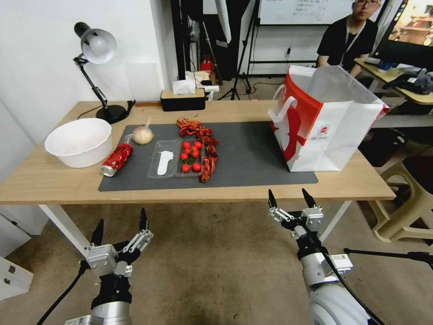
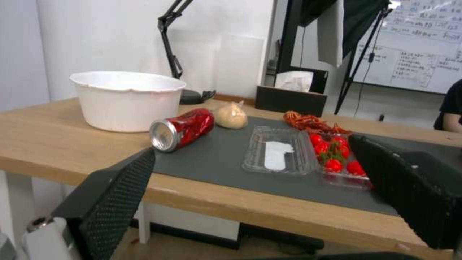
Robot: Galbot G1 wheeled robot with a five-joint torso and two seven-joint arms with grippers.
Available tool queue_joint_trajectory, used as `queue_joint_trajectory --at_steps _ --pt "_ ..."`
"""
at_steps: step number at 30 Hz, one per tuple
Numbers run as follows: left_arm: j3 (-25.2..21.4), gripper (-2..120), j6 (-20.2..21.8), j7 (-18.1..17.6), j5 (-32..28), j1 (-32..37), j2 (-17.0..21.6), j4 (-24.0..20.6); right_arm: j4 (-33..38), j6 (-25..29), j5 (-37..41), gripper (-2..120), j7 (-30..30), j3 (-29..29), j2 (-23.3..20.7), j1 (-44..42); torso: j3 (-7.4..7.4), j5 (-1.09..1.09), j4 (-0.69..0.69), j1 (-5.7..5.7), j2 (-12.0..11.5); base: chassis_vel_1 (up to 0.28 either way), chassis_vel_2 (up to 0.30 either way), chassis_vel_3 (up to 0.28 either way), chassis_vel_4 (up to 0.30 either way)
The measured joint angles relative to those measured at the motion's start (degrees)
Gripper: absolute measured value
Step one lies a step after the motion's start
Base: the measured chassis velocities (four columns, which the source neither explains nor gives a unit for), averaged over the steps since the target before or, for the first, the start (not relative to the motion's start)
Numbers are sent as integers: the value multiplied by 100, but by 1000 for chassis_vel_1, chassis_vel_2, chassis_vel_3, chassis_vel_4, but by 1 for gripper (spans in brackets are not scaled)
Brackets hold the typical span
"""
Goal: Pick up the trash from the table and place it into the takeout bag.
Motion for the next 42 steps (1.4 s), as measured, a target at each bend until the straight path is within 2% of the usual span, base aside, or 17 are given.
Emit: queue_joint_trajectory --at_steps 5,7,9,12,16,20,21,23,25,26,28,29,31,32,37,40,42 --pt "-142 100 212 -104 -196 -283 280 29 46 -31 0 100 12 -56 -13 -10 0 -1 0 0 -1 0 0 0 0" --pt "-304 100 474 -326 -497 -580 707 25 71 -66 12 100 21 -94 -54 19 0 -3 -3 0 -1 0 0 0 0" --pt "-406 100 554 -423 -615 -647 871 15 59 -94 42 100 31 -158 -95 109 0 -3 -7 0 -1 0 0 0 0" --pt "-744 100 759 -716 -1024 -762 1340 -14 -59 -194 189 100 32 -407 -248 495 0 0 4 0 -1 0 0 0 0" --pt "-920 100 1001 -759 -1308 -898 1655 -42 -71 -227 248 100 25 -457 -296 571 1 -1 2 0 -1 0 0 0 0" --pt "-1110 100 1465 -882 -2059 -1380 2458 155 2 -259 304 100 6 -415 -368 530 1 -2 0 0 -1 0 0 0 0" --pt "-1110 100 1465 -882 -2059 -1380 2458 155 2 -259 304 100 6 -415 -368 530 1 -2 0 0 -1 0 0 0 0" --pt "-1117 100 1526 -927 -2409 -1632 3018 440 74 -286 307 100 5 -384 -380 474 1 -3 0 0 -1 0 0 0 0" --pt "-1115 100 1528 -935 -2491 -1696 3172 526 96 -293 307 100 6 -374 -380 454 1 -1 -2 0 -1 0 0 0 0" --pt "-1083 100 1532 -958 -2742 -1921 3632 826 148 -316 301 100 10 -349 -380 406 1 -2 0 0 -1 0 0 0 0" --pt "-1008 100 1529 -955 -3047 -2304 4152 1255 179 -335 283 100 17 -336 -378 366 1 0 -2 0 -1 0 0 0 0" --pt "-1008 100 1529 -955 -3047 -2304 4152 1255 179 -335 283 100 17 -336 -378 366 1 0 -2 0 -1 0 0 0 0" --pt "-908 100 1609 -932 -3327 -2715 4564 1635 181 -347 266 100 18 -333 -378 354 1 -2 -3 1 -1 0 0 0 0" --pt "-844 100 1696 -914 -3470 -2910 4746 1789 181 -354 253 100 19 -336 -380 348 1 -1 1 0 -1 0 0 0 0" --pt "-625 100 1989 -811 -3871 -3432 5204 2180 181 -360 197 100 24 -335 -367 295 1 -1 -2 1 -1 0 0 0 0" --pt "-488 100 2451 -590 -4225 -3783 5586 2440 155 -358 127 100 25 -300 -350 259 1 0 0 1 -1 0 0 0 0" --pt "-466 100 2613 -533 -4353 -3873 5672 2475 136 -353 102 100 25 -294 -347 248 1 0 0 0 -1 0 0 0 0"
